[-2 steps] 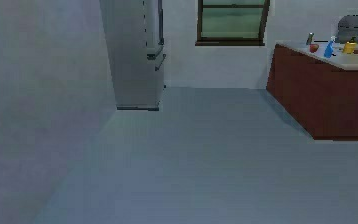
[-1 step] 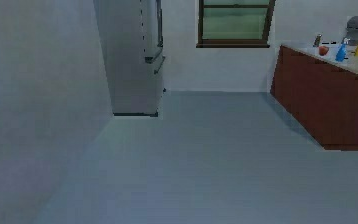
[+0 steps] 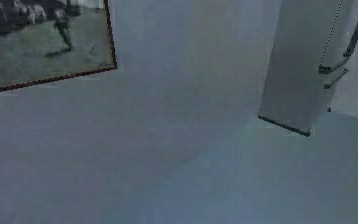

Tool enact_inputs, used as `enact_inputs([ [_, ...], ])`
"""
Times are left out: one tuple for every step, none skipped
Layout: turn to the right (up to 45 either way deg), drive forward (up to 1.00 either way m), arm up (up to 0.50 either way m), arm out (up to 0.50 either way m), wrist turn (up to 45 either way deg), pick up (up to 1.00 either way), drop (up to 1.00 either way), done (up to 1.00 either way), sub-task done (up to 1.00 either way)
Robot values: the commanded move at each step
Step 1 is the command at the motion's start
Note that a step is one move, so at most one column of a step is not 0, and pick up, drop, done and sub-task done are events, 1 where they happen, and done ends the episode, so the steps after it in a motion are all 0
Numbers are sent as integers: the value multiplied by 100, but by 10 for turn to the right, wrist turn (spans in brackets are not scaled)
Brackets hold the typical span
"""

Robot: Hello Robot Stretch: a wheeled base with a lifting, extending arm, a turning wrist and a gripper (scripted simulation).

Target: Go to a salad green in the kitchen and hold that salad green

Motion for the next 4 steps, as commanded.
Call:
enact_inputs([
  [-420,0,0,0,0,0,0,0,0],
  [0,15,0,0,0,0,0,0,0],
  [420,0,0,0,0,0,0,0,0],
  [0,20,0,0,0,0,0,0,0],
])
